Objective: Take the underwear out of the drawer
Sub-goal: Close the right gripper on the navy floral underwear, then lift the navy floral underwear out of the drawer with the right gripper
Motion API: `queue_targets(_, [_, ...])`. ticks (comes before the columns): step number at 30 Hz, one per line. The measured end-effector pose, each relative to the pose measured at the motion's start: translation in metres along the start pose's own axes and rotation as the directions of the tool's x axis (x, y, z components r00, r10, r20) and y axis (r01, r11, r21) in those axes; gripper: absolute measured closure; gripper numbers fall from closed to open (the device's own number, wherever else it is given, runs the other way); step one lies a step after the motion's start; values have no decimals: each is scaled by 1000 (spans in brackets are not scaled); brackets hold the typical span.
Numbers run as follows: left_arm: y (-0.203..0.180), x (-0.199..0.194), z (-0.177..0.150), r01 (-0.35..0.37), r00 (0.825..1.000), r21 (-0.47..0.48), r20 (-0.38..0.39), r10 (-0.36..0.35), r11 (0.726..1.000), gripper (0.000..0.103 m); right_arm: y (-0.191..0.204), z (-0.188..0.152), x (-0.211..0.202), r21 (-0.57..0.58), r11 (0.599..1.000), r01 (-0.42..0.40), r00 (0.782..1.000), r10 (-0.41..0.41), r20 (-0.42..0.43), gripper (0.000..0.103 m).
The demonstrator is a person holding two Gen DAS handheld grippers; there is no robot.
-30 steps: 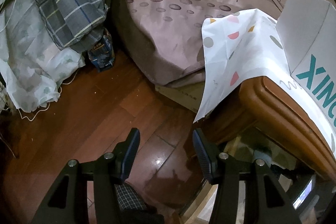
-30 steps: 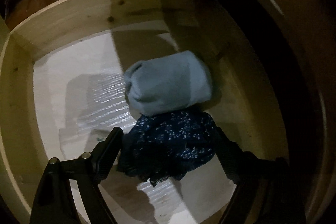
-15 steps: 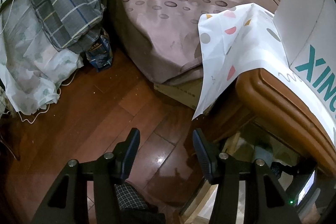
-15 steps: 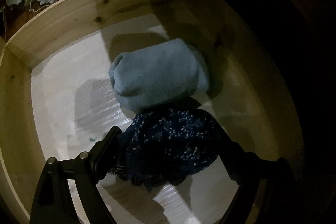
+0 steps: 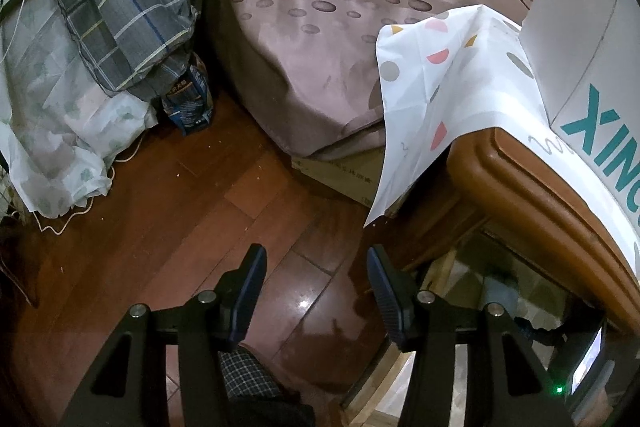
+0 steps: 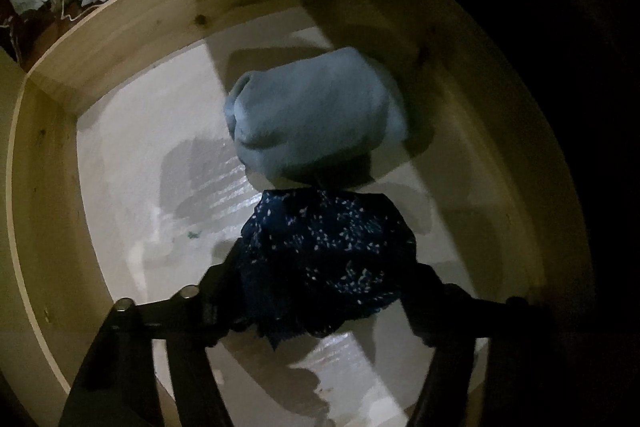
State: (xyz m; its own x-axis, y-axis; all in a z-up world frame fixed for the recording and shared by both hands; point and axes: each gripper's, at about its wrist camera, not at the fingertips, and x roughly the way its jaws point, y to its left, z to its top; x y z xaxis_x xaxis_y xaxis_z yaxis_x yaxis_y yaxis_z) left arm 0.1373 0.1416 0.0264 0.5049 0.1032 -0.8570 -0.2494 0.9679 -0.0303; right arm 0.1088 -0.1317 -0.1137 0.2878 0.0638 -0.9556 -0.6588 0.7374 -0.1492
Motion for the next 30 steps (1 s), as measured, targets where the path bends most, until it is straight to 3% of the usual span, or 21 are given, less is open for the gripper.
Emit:
queue_targets(8, [-2, 2, -1, -3, 1000, 14, -6, 3, 1000, 49, 0, 4, -2, 9, 1000, 12, 999, -11, -32, 40])
queue_targets(18, [-3, 2, -4, 6, 1000, 23, -12, -5, 1000, 50, 8, 15, 5, 9, 999, 38, 994, -37, -107, 64])
queue_targets(30, [-5, 5, -6, 30, 999, 32, -35, -29, 999, 49, 22, 22, -4, 65, 995, 77, 968, -58, -243, 69])
